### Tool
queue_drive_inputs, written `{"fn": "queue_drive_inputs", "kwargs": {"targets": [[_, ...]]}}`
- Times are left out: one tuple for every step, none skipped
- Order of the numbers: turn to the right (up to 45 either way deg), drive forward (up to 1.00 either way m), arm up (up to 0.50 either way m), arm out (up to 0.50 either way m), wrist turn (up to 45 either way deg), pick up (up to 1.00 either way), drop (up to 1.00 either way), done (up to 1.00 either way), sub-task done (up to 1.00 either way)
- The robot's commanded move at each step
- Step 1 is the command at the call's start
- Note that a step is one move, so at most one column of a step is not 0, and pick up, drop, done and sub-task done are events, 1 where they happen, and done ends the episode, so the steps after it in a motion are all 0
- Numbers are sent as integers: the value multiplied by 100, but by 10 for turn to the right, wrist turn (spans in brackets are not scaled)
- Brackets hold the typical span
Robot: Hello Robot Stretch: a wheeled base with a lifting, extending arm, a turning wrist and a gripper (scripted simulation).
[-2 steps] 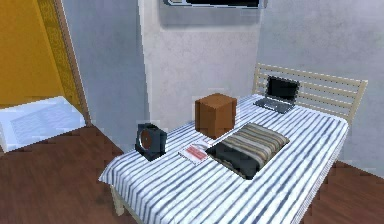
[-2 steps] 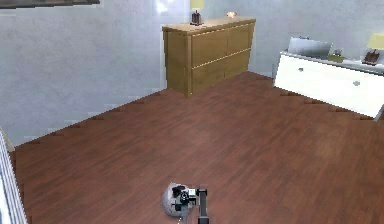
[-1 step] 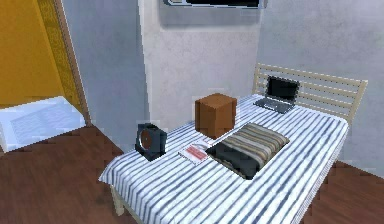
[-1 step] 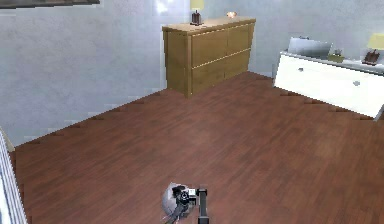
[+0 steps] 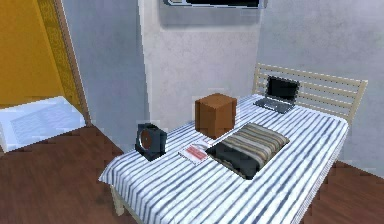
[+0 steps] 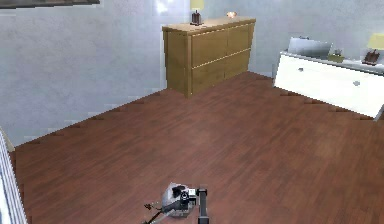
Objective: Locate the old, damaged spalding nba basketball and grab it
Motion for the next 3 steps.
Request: {"fn": "queue_drive_inputs", "kwargs": {"targets": [[0,0,0,0,450,0,0,0,0],[0,0,0,0,270,0,0,0,0],[0,0,-30,0,0,0,0,0,0]]}}
